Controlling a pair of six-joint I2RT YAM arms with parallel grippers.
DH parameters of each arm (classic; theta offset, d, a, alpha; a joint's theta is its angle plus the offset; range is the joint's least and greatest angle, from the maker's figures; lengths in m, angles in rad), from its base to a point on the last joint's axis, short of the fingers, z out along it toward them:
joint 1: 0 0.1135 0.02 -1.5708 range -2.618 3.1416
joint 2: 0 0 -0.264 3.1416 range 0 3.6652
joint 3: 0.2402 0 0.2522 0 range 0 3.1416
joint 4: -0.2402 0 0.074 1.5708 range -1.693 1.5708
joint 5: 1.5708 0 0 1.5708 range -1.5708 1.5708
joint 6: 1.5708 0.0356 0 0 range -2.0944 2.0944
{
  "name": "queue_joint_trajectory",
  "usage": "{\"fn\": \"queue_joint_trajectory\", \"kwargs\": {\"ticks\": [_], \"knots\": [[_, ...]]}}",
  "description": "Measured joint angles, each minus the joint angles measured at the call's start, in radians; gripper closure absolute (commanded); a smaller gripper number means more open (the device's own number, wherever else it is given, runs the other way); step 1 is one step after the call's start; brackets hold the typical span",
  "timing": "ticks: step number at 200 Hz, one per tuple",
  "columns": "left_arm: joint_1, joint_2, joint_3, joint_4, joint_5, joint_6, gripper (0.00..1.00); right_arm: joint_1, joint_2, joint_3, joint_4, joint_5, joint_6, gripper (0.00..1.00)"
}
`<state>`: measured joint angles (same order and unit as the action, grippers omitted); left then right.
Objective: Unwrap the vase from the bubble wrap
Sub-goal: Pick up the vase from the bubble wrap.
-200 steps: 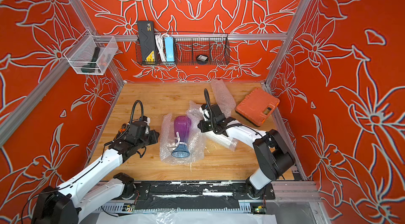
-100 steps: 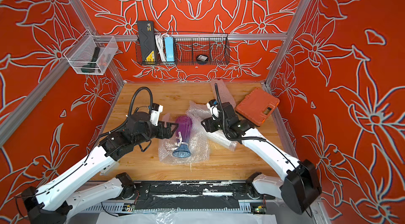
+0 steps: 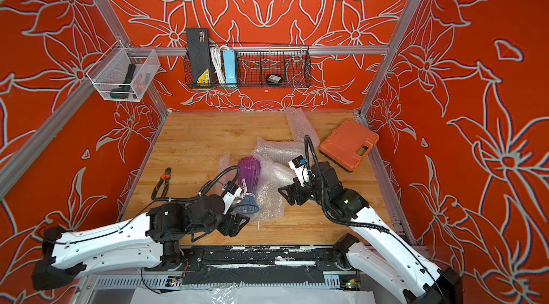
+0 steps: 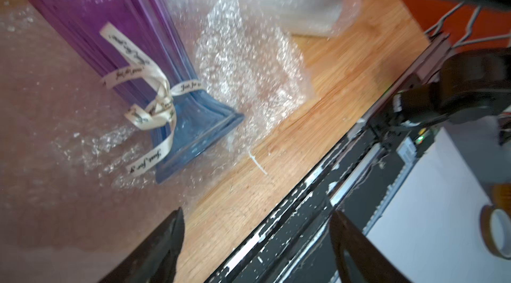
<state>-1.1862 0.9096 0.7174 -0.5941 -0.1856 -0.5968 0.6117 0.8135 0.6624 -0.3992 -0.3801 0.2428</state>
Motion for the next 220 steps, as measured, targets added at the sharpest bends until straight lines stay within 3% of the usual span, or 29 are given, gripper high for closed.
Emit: {"fn": "queue_joint_trajectory", "kwargs": {"ticks": [71, 127, 220], "knots": [[-0.023, 0.212, -0.003, -0.016, -0.216, -0.011, 0.25, 0.002, -0.064, -0.002, -0.01, -0.016, -0.011, 0.14], [-0.025, 0.259, -0.05, 0.129, -0.342, 0.039, 0.41, 0.002, -0.071, -0.026, 0.003, -0.033, -0.001, 0.14], [-0.029, 0.299, -0.129, 0.335, -0.428, 0.179, 0.85, 0.002, -0.085, -0.027, 0.006, -0.032, -0.003, 0.14]]}}
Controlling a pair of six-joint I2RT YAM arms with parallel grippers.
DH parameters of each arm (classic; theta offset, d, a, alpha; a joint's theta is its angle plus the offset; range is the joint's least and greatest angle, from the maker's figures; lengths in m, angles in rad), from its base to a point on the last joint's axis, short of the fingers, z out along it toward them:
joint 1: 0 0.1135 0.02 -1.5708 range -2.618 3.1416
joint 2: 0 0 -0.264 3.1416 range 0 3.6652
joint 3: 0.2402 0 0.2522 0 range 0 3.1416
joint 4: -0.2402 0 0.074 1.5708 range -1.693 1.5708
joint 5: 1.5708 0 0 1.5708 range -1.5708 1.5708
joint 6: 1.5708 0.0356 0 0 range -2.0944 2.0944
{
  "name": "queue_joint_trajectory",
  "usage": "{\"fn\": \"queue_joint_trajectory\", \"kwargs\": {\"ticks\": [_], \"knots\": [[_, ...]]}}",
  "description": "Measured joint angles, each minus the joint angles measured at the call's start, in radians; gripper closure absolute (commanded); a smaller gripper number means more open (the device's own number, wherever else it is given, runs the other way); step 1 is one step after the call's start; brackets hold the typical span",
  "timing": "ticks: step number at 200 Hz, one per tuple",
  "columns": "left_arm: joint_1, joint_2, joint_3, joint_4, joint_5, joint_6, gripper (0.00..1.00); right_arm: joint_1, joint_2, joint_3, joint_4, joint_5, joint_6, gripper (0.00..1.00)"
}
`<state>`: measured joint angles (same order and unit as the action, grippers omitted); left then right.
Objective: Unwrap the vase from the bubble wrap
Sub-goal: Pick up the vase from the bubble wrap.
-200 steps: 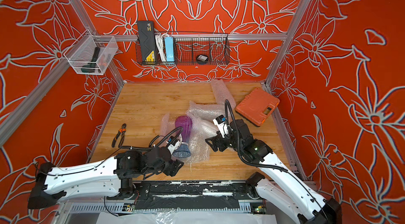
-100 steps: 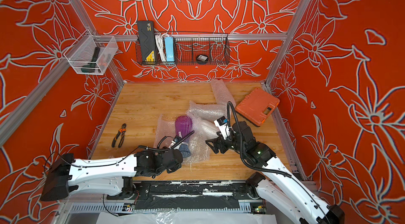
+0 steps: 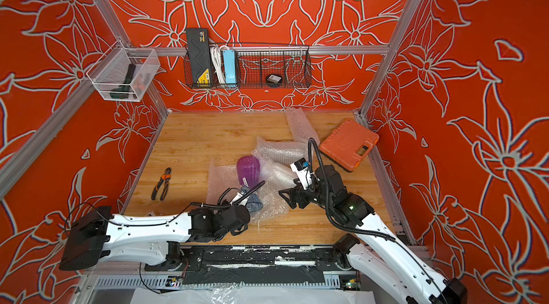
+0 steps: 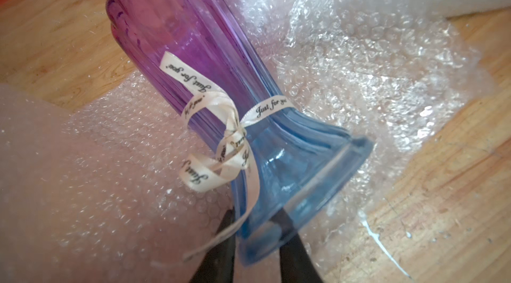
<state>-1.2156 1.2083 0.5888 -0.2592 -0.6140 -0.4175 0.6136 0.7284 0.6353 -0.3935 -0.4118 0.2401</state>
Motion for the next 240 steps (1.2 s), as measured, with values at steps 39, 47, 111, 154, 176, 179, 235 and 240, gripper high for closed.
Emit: {"fn": "queue_joint_trajectory", "kwargs": {"ticks": [39, 47, 111, 154, 176, 179, 235, 240], "knots": [[0.003, -0.01, -0.034, 0.01, -0.023, 0.008, 0.97, 0.0, -0.023, -0.017, -0.003, 0.001, -0.005, 0.13], [0.005, -0.012, -0.037, 0.008, -0.027, 0.006, 0.97, 0.0, -0.023, -0.019, -0.003, 0.002, -0.006, 0.14], [0.006, -0.069, -0.021, -0.027, -0.019, 0.005, 1.0, 0.0, -0.044, -0.024, -0.003, 0.016, -0.011, 0.13], [0.006, -0.117, 0.057, -0.128, 0.03, -0.028, 1.0, 0.0, -0.056, -0.024, -0.005, 0.018, -0.022, 0.13], [0.006, -0.137, 0.13, -0.204, 0.061, -0.06, 1.0, 0.0, -0.066, -0.024, -0.003, 0.017, -0.037, 0.14], [0.006, -0.138, 0.141, -0.214, 0.064, -0.063, 1.0, 0.0, -0.067, -0.024, -0.002, 0.016, -0.039, 0.14], [0.01, -0.118, 0.321, -0.354, 0.123, -0.109, 1.0, 0.0, -0.079, -0.027, 0.06, -0.085, -0.071, 0.11], [0.013, -0.112, 0.331, -0.36, 0.129, -0.112, 1.0, 0.0, -0.071, -0.027, 0.066, -0.092, -0.071, 0.11]]}}
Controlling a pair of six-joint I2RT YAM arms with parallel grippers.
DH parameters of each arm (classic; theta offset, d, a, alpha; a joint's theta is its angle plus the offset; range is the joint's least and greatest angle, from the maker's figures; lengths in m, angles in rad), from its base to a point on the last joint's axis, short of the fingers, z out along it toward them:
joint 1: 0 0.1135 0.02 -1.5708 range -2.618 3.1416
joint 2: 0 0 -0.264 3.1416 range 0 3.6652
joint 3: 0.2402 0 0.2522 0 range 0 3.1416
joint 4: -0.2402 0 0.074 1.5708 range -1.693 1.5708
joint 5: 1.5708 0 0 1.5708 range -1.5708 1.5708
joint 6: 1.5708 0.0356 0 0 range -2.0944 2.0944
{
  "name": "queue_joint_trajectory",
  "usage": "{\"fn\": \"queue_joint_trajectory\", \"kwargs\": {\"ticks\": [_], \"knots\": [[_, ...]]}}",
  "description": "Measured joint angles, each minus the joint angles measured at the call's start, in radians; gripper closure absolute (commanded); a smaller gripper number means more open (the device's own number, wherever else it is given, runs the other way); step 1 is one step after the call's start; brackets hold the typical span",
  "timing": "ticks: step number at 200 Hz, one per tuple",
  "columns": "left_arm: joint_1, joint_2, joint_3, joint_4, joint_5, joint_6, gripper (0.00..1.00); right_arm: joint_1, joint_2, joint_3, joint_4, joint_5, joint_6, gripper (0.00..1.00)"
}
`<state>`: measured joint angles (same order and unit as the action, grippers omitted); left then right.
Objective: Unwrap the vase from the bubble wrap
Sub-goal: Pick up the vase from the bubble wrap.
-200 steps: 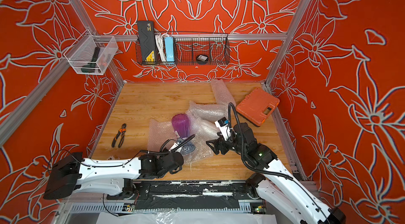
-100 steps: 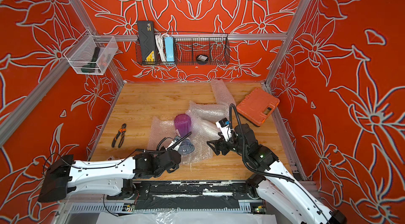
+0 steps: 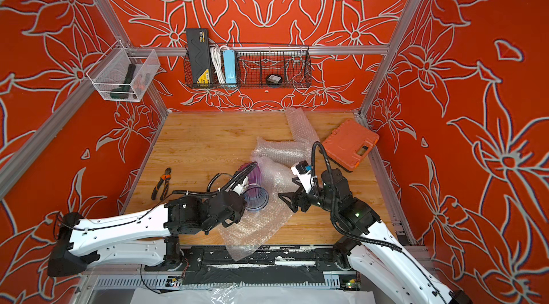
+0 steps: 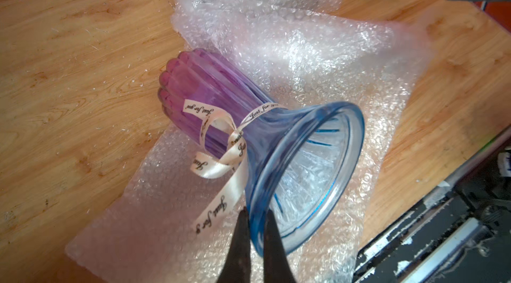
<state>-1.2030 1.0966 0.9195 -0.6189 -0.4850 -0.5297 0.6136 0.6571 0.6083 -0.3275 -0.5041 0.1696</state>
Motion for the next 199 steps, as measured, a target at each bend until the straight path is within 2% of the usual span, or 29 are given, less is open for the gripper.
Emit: {"fn": "queue_joint_trajectory", "kwargs": {"ticks": [70, 121, 140, 164, 199], "knots": [[0.052, 0.023, 0.032, -0.008, 0.069, -0.022, 1.0, 0.001, 0.21, 0.0, 0.083, -0.088, 0.009, 0.12], [0.08, 0.015, 0.032, 0.005, 0.101, -0.021, 1.0, 0.034, 0.363, 0.002, 0.18, -0.138, 0.025, 0.18], [0.085, 0.012, 0.032, 0.006, 0.107, -0.021, 1.0, 0.06, 0.394, 0.003, 0.199, -0.145, 0.024, 0.25], [0.09, 0.009, 0.027, 0.011, 0.115, -0.021, 1.0, 0.089, 0.419, 0.015, 0.211, -0.149, 0.022, 0.41], [0.092, 0.008, 0.021, 0.023, 0.125, -0.021, 1.0, 0.11, 0.427, 0.027, 0.234, -0.135, 0.033, 0.71]]}}
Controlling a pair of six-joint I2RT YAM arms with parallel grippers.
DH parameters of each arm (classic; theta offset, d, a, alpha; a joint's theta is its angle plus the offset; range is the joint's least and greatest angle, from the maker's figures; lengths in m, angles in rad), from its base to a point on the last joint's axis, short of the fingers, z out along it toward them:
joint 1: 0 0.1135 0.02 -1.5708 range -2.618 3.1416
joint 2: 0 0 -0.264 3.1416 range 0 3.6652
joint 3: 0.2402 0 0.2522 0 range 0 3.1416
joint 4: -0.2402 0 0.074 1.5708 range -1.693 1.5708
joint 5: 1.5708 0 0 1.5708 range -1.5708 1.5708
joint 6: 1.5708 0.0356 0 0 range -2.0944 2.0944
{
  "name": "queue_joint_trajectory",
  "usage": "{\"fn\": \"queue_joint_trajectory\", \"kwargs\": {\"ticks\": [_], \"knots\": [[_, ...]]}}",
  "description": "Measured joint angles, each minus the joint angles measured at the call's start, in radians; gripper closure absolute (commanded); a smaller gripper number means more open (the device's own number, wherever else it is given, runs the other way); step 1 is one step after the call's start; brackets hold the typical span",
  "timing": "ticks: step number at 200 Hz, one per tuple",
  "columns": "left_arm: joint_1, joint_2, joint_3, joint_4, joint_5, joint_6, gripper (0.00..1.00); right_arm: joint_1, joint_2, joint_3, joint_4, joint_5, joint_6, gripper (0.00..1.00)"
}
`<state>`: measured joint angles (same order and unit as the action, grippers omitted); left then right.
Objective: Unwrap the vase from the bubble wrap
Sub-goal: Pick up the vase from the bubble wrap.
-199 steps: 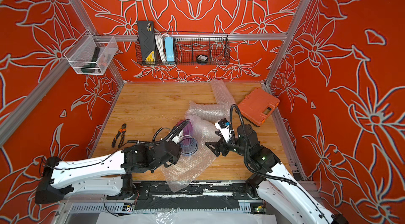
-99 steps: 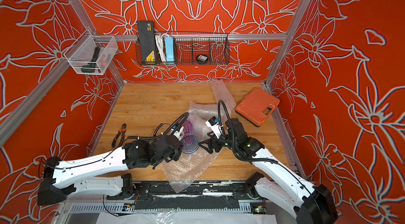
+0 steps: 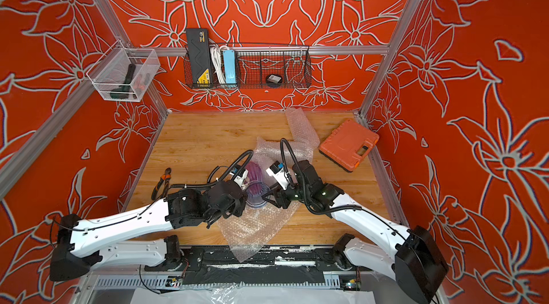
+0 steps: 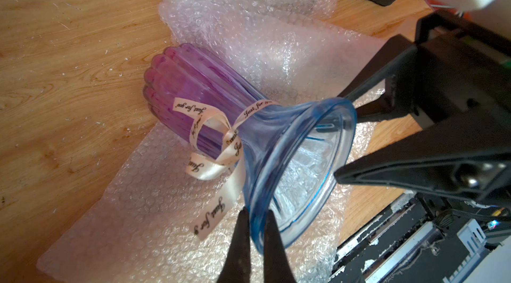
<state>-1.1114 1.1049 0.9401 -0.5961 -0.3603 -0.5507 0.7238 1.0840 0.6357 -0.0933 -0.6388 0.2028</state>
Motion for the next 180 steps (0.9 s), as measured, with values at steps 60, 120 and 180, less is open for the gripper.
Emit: {"fn": "queue_joint_trajectory", "kwargs": {"ticks": [60, 120, 180], "knots": [[0.006, -0.01, -0.009, 0.016, 0.02, -0.001, 1.0, -0.001, 0.02, 0.022, -0.002, 0.046, 0.013, 0.89], [0.006, -0.018, -0.019, 0.053, 0.038, -0.002, 1.0, 0.002, 0.006, 0.044, -0.054, 0.089, 0.015, 1.0], [0.006, -0.026, -0.026, 0.091, 0.053, 0.005, 0.85, 0.002, 0.005, 0.095, -0.152, 0.121, 0.025, 1.0]]}}
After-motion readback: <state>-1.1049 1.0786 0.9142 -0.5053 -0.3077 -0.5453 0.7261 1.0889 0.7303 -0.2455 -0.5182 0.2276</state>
